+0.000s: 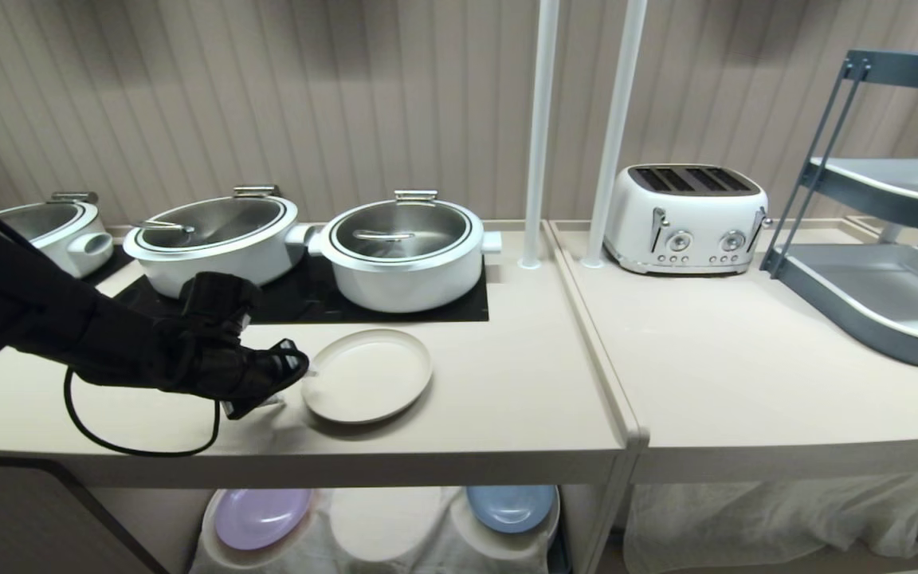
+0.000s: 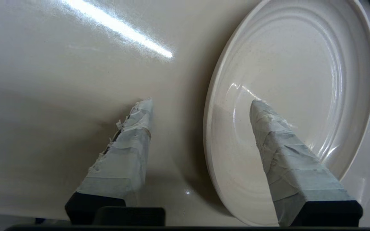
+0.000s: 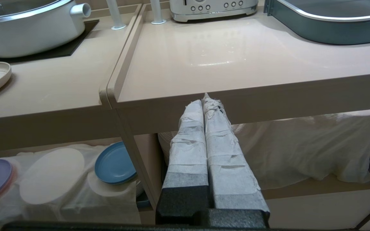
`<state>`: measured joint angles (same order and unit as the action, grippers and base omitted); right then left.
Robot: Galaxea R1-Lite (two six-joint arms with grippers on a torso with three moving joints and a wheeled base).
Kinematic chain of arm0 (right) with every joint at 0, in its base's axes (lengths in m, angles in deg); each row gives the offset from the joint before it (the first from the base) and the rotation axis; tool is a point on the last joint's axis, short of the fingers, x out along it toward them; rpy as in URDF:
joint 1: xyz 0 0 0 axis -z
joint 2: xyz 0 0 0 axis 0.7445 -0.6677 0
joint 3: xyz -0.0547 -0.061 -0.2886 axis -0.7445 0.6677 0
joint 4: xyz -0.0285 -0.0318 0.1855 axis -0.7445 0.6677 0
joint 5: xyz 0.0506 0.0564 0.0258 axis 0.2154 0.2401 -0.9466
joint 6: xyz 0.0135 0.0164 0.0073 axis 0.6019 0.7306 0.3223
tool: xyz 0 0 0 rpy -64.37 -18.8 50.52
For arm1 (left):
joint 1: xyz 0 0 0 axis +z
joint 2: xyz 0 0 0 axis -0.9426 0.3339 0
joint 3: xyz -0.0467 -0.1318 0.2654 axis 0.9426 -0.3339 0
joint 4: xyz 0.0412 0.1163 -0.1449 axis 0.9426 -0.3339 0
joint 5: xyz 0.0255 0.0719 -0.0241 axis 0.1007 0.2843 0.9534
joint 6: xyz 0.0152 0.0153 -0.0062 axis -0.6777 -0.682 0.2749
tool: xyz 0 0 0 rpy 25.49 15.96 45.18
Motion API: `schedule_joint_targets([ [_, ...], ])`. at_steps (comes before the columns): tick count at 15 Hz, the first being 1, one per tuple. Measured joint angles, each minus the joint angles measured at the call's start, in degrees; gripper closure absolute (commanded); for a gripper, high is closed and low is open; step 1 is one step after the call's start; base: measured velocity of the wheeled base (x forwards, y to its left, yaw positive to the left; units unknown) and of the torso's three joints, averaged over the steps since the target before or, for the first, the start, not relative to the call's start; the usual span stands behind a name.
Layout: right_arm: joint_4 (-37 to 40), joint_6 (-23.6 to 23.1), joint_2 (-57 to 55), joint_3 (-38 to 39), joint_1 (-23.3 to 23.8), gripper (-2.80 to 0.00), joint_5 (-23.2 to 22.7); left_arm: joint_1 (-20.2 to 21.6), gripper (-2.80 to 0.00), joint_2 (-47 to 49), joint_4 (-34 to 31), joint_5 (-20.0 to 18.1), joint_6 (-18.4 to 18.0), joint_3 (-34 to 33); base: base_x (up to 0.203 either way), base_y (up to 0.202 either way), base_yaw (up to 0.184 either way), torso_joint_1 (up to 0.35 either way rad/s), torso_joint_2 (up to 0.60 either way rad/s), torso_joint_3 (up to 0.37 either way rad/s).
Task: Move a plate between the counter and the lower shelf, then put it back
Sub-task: Put the plate
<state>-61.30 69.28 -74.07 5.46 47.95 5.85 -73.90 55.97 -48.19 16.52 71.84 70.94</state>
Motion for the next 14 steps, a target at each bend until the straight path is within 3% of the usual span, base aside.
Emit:
schedule_joint_targets([
  [7, 0.0, 0.01, 0.0, 0.0, 0.0, 0.0, 0.0, -0.1, -2.8, -5.87, -0.23, 0.43, -0.14, -1.43, 0.0, 0.0, 0.0, 0.0, 0.0, 0.0],
  [12, 0.0, 0.01, 0.0, 0.0, 0.0, 0.0, 0.0, -1.34, -2.8, -14.42, -0.6, 2.81, -0.61, -7.07, 0.0, 0.0, 0.0, 0.0, 0.0, 0.0],
  [14, 0.0, 0.0, 0.0, 0.0, 0.0, 0.0, 0.01, -1.67, -2.8, -18.07, -0.56, 3.7, -3.12, -10.78, 0.0, 0.0, 0.0, 0.0, 0.0, 0.0],
])
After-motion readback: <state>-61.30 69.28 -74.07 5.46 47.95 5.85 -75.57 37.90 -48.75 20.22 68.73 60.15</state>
